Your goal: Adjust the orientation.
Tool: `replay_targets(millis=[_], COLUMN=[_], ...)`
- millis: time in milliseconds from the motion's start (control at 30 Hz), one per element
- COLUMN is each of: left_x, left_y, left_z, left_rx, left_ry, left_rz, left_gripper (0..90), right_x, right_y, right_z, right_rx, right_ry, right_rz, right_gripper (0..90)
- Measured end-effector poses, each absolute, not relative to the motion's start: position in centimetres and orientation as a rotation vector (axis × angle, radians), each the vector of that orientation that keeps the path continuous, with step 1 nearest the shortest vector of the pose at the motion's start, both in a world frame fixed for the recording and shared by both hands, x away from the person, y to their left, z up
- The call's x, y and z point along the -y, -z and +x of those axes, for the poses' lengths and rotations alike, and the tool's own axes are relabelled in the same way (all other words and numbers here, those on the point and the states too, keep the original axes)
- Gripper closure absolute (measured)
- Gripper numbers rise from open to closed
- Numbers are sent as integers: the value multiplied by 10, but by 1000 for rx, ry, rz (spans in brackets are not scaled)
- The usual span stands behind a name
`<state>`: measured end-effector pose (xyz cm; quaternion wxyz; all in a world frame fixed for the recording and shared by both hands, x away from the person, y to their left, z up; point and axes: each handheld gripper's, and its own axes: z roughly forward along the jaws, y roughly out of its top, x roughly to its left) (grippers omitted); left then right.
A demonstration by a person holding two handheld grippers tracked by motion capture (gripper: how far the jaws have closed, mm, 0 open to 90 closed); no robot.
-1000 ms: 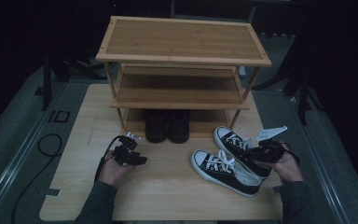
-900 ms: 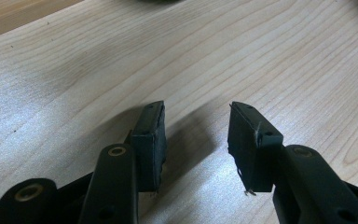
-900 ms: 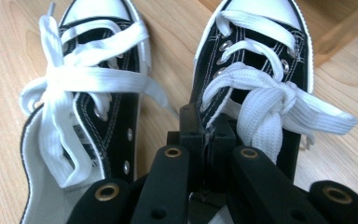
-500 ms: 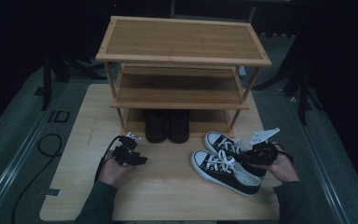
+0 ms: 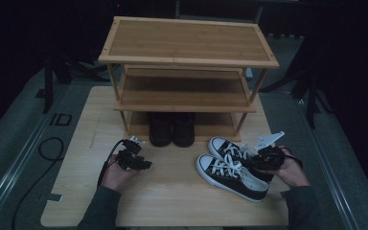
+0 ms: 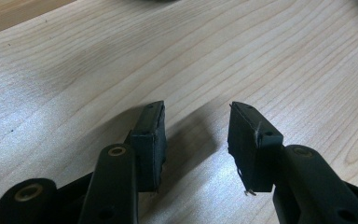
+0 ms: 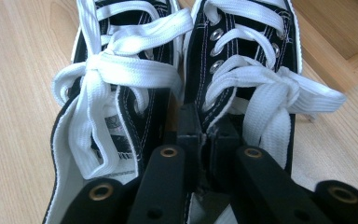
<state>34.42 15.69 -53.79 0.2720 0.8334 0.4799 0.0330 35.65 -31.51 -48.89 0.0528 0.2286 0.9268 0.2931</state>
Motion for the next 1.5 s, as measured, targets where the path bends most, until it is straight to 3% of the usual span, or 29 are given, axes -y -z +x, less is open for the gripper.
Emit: replay_targets(millis=[100, 133, 467, 1500], left_x=[-157, -158, -157, -157], left_y=[538, 538, 538, 538], left_z=[344, 344, 344, 345], left_rx=[-1295, -1297, -1296, -1295], left_ry=[-90, -91, -92, -93], left_rz=[2243, 2241, 2243, 2241], left_gripper=[569, 569, 566, 565], right_x=[314, 314, 314, 316], right_y=[488, 486, 476, 466], right_z=[356, 356, 354, 344], right_rx=[-2821, -2839, -2841, -2829], right_ry=[-876, -865, -800, -767], right_rz=[698, 710, 721, 730], right_gripper=[798, 744, 600, 388])
